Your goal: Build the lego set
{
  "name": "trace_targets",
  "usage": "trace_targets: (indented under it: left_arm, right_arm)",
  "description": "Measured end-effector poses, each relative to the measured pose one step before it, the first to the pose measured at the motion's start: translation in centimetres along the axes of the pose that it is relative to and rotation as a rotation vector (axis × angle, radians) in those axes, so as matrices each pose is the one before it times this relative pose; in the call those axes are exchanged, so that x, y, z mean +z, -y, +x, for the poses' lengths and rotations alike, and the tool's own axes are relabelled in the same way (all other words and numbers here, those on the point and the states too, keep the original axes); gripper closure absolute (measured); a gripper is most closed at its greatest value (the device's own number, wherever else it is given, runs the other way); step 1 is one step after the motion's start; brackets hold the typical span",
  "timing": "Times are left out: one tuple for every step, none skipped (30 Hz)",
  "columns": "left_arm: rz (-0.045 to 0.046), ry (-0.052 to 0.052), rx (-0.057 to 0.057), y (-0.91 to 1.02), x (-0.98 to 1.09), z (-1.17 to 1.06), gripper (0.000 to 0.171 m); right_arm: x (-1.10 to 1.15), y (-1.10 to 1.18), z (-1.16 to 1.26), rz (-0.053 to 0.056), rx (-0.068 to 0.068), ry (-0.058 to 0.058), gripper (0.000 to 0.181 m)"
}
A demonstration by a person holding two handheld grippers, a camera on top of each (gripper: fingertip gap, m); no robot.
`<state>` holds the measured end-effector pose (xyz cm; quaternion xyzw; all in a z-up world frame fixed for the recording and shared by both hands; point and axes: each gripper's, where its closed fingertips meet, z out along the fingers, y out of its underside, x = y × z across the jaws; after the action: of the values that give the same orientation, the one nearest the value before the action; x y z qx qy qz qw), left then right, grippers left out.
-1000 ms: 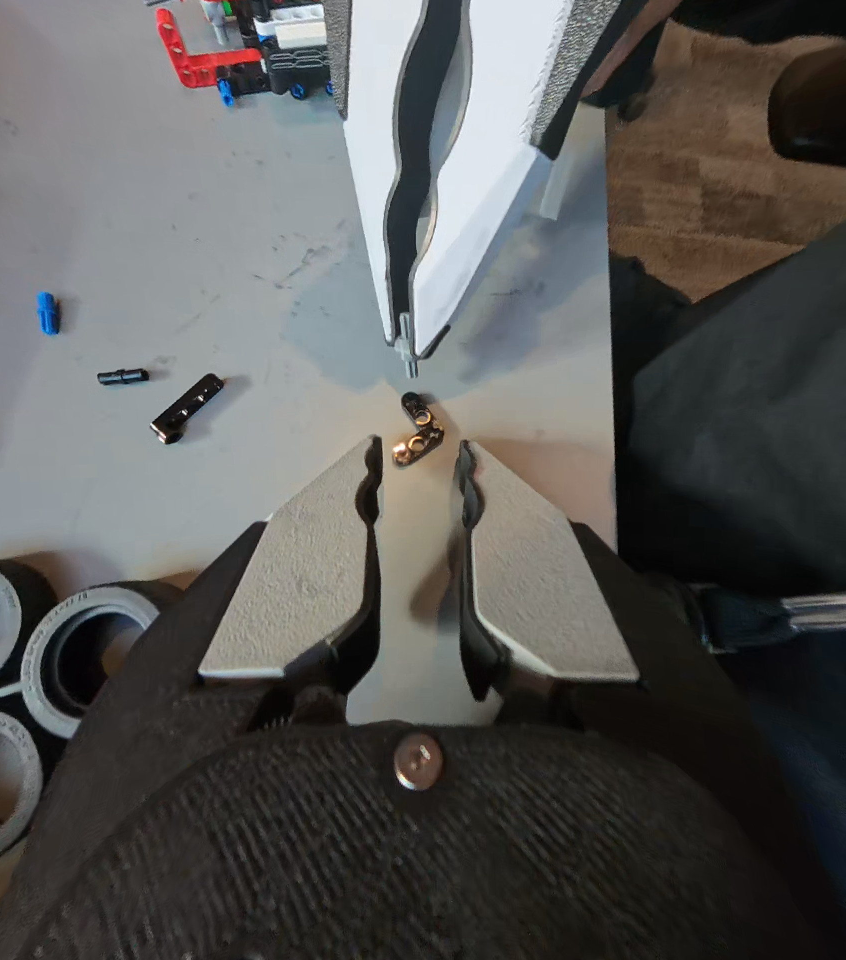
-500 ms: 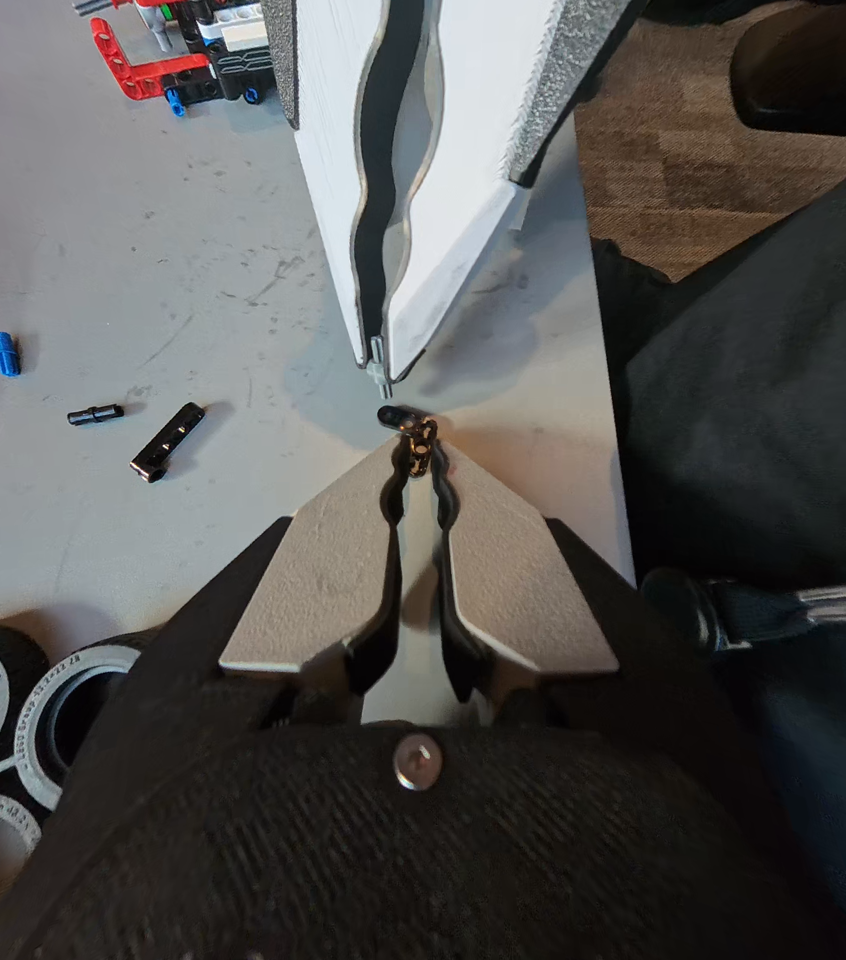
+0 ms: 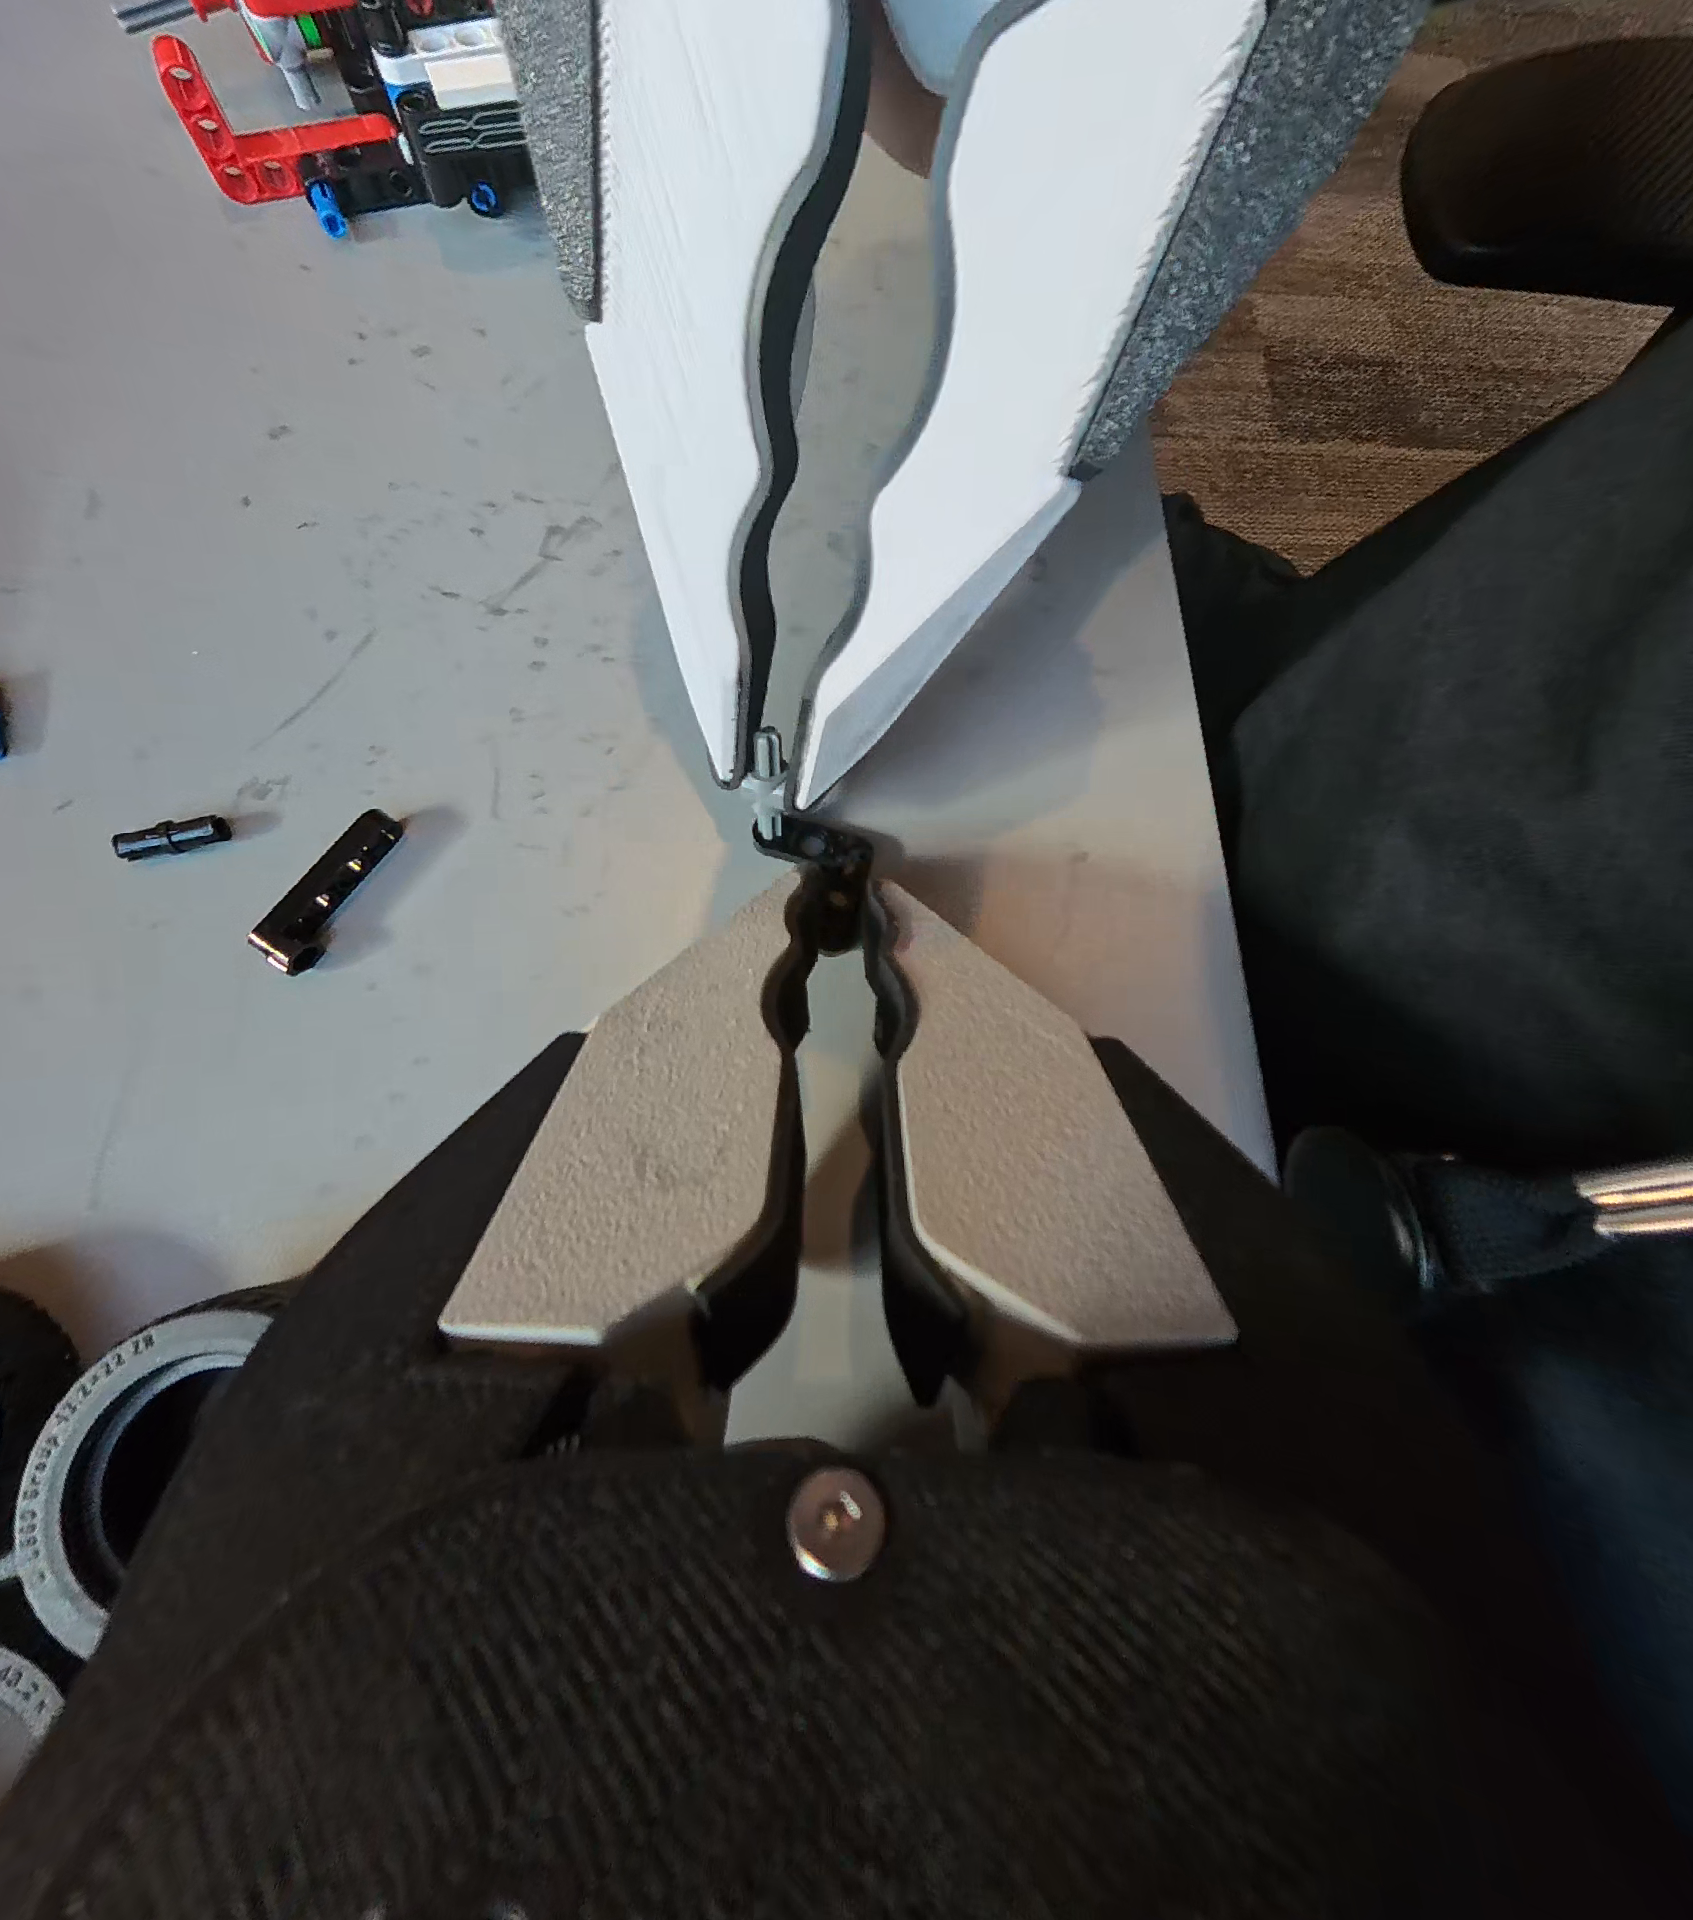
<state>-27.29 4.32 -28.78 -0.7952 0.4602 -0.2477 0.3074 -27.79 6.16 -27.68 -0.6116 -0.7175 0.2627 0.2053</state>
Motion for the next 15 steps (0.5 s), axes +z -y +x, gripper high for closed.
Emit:
trace_targets:
  left_arm:
    - [0.00024, -0.0039, -0.003, 0.0, 0.0, -0.006, 0.166]
    - [-0.00008, -0.002, 0.0001, 0.001, -0.002, 0.005, 0.166]
    - [-0.00019, 0.0002, 0.0027, -0.005, 0.0, 0.0, 0.166]
    - [-0.00025, 0.0013, 0.0028, 0.006, 0.013, -0.006, 0.166]
    - [-0.00006, 0.0012, 0.0021, -0.014, 0.005, -0.002, 0.166]
    - [0.00004, 0.0003, 0.0007, 0.003, 0.004, 0.005, 0.166]
    - [-0.00004, 0.0, 0.0012, -0.006, 0.011, 0.003, 0.166]
    - [-0.00024, 0.0002, 0.0018, 0.001, 0.007, 0.011, 0.166]
    - [-0.00036, 0.0006, 0.0026, 0.005, 0.013, 0.005, 0.166]
    - [-0.00036, 0.001, 0.0028, 0.001, 0.01, 0.005, 0.166]
    - [-0.00031, 0.0014, 0.0028, -0.008, 0.001, 0.005, 0.166]
    - [-0.00004, 0.0018, 0.0022, -0.011, 0.01, 0.002, 0.166]
    - [-0.00011, 0.0016, 0.002, -0.001, 0.005, -0.001, 0.166]
    - [-0.00001, 0.0011, 0.0013, -0.002, 0.001, -0.003, 0.166]
    - [0.00035, 0.0002, 0.0001, -0.006, 0.007, 0.005, 0.166]
  right_arm:
    - [0.011, -0.013, -0.001, -0.0104, -0.0115, -0.0039, 0.175]
    - [0.019, 0.01, 0.014, -0.009, -0.0073, -0.0033, 0.175]
    - [-0.003, -0.013, 0.015, -0.0122, -0.0059, -0.0031, 0.175]
    - [0.017, -0.002, 0.002, -0.0128, -0.0092, -0.0044, 0.174]
    - [0.013, -0.014, -0.025, -0.0124, -0.019, -0.005, 0.174]
    - [0.015, -0.01, -0.012, -0.0102, -0.0221, -0.0039, 0.174]
    - [0.017, 0.006, -0.058, -0.0112, -0.0125, 0.0025, 0.174]
    - [0.025, -0.009, -0.028, -0.018, -0.0011, 0.0029, 0.174]
    - [0.008, -0.013, -0.006, -0.0228, -0.0107, 0.0, 0.174]
    - [0.033, 0.008, 0.002, -0.0216, -0.0131, 0.0004, 0.174]
    - [0.028, 0.032, -0.02, -0.0203, -0.0086, 0.0036, 0.174]
    - [0.022, 0.0, -0.004, -0.0162, -0.0101, 0.0037, 0.175]
    - [0.009, 0.003, -0.006, -0.011, -0.0057, 0.0053, 0.175]
    - [0.01, 0.007, -0.013, -0.0052, 0.0007, 0.0062, 0.175]
    - [0.004, -0.016, -0.009, 0.0004, -0.0045, 0.0047, 0.175]
